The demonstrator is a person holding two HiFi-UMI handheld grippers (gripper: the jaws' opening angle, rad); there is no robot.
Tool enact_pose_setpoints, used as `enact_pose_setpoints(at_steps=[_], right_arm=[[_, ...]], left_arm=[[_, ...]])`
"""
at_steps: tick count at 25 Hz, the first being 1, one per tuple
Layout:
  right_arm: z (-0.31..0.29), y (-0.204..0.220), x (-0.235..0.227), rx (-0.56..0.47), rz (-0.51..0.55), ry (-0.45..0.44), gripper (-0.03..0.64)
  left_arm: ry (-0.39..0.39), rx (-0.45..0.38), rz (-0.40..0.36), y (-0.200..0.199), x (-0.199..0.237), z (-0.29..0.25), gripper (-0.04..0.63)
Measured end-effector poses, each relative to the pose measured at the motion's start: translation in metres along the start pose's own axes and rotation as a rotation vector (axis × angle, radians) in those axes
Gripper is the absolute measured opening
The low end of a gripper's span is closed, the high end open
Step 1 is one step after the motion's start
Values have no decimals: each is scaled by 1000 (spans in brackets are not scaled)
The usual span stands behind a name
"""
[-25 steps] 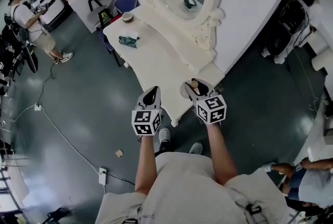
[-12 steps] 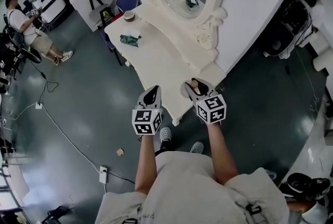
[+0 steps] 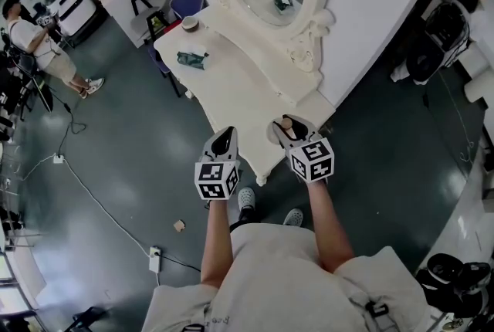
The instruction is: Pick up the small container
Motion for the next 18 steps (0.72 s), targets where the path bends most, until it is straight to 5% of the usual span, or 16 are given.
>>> enact_pose_setpoints(at_steps=[18], right_arm=[[-1, -3, 1, -1, 21, 19, 140]], left_arm=[[4, -1, 6, 0, 0, -2, 28]])
Point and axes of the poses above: the fingertips, and each gripper's own axes: z backward along the fingers, x to its left, y out of its underside, the point moved 3 cm from there along z, backward along the fingers, and after that the axes turned 13 degrees about x, right-handed, at the moved point
